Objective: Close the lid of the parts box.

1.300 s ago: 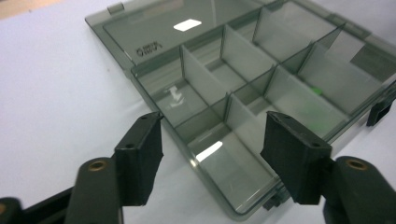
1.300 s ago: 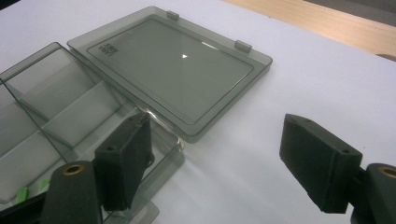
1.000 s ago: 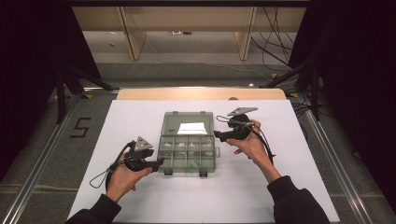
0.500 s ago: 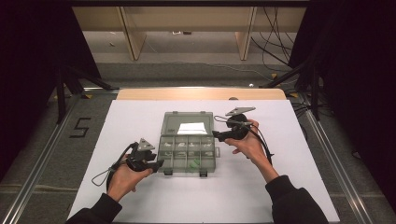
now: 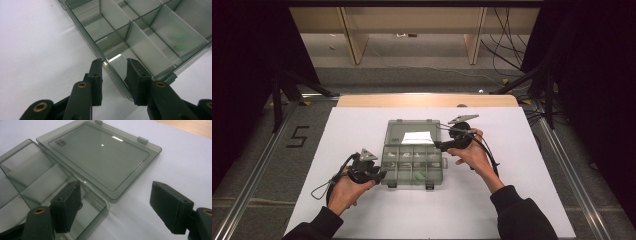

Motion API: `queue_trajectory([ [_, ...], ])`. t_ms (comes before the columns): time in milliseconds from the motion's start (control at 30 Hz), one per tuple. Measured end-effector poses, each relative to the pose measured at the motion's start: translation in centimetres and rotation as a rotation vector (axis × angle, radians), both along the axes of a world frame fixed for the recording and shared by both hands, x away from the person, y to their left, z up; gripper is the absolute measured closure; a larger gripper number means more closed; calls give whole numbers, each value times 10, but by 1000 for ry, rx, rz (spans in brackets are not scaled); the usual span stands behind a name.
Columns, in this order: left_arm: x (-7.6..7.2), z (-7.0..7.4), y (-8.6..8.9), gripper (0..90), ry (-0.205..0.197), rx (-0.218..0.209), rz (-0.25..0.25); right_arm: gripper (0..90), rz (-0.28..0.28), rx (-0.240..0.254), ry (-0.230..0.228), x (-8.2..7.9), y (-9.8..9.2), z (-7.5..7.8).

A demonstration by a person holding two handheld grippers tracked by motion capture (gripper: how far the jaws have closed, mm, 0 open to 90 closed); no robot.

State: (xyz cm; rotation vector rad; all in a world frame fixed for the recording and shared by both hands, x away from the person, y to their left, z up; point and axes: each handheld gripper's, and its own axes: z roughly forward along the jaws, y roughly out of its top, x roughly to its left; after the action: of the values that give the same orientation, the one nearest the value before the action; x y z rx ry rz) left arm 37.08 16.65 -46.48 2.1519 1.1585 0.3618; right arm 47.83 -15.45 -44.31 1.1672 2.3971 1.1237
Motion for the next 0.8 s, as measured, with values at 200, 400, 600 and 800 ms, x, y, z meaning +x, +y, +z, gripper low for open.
queue_trajectory([
  [200,0,0,0,667,-2,2,-2,261,-35,24,21,5,1,-4],
  [400,0,0,0,669,4,-2,1,255,-2,0,35,13,6,-4],
  [600,0,-1,1,666,-5,-20,6,269,-27,3,77,25,10,-5],
  [800,1,-1,2,666,-10,-19,0,270,-34,-17,132,37,13,-6],
])
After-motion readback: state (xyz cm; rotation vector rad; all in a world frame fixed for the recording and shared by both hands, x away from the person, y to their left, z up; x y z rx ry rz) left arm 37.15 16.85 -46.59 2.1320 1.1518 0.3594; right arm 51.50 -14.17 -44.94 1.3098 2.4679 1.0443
